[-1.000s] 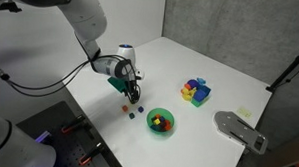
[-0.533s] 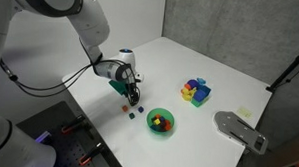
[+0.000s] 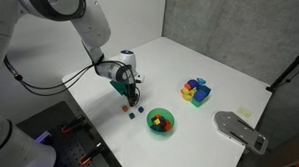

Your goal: Put a yellow block in the bowl

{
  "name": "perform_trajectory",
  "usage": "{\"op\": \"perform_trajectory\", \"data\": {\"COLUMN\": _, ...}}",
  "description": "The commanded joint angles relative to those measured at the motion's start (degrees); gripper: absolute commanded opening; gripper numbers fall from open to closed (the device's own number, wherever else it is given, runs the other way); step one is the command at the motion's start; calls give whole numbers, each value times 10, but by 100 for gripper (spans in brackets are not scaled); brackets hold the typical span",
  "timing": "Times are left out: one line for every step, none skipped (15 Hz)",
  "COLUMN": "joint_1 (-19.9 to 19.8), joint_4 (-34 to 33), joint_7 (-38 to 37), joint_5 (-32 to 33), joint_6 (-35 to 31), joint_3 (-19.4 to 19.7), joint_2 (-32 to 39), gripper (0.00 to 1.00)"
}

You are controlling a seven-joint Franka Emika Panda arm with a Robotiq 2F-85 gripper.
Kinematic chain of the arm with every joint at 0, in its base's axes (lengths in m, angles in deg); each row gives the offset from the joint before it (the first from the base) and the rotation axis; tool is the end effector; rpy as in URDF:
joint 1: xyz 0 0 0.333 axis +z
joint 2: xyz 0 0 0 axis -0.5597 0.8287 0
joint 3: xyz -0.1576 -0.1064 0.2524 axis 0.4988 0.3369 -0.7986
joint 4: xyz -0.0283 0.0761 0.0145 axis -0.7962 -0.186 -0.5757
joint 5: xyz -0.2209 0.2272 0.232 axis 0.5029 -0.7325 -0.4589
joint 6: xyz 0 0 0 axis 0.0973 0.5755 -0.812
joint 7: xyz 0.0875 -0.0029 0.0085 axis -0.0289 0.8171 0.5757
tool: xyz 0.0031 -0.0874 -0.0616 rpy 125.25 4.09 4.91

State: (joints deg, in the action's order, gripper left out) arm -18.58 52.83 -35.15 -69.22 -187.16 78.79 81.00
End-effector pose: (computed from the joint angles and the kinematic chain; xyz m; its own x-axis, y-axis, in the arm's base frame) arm 0.5262 0.0879 0.0387 0.9865 -0.1464 -0.0729 -0.1363 -0.9823 0.1283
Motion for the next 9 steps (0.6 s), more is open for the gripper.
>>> {"op": "perform_trajectory", "data": {"joint_1": 5, "joint_4": -18, "joint_7": -1, "joint_5": -20, "joint_6": 9, "joint_3": 5, "joint_2": 6, "gripper": 28}}
{"op": "perform_trajectory", "data": {"joint_1": 1, "joint_4": -20, "joint_7": 1, "joint_5": -24, "joint_6": 14, "joint_3": 2, "joint_2": 2, "gripper": 21}}
{"op": "perform_trajectory", "data": {"joint_1": -2, "joint_4": -21, "joint_7": 3, "joint_5": -29, "joint_6": 17, "joint_3": 0, "joint_2": -1, "gripper": 13}}
{"op": "perform_trajectory", "data": {"joint_1": -8, "joint_4": -23, "joint_7": 7, "joint_5": -36, "joint_6": 26, "joint_3": -5, "joint_2": -6, "gripper": 5}}
{"op": "perform_trajectory", "data": {"joint_1": -12, "joint_4": -26, "joint_7": 10, "joint_5": -42, "joint_6": 33, "joint_3": -7, "joint_2": -10, "gripper": 9}}
{"op": "perform_trajectory", "data": {"joint_1": -14, "joint_4": -30, "joint_7": 11, "joint_5": -47, "joint_6": 45, "joint_3": -8, "joint_2": -15, "gripper": 9}}
{"op": "perform_trajectory", "data": {"joint_1": -14, "joint_4": -34, "joint_7": 10, "joint_5": -49, "joint_6": 54, "joint_3": -6, "joint_2": -19, "gripper": 9}}
{"op": "perform_trajectory", "data": {"joint_1": -18, "joint_4": -40, "joint_7": 10, "joint_5": -51, "joint_6": 70, "joint_3": -5, "joint_2": -25, "gripper": 9}}
{"op": "perform_trajectory", "data": {"joint_1": -21, "joint_4": -46, "joint_7": 10, "joint_5": -52, "joint_6": 83, "joint_3": -4, "joint_2": -31, "gripper": 9}}
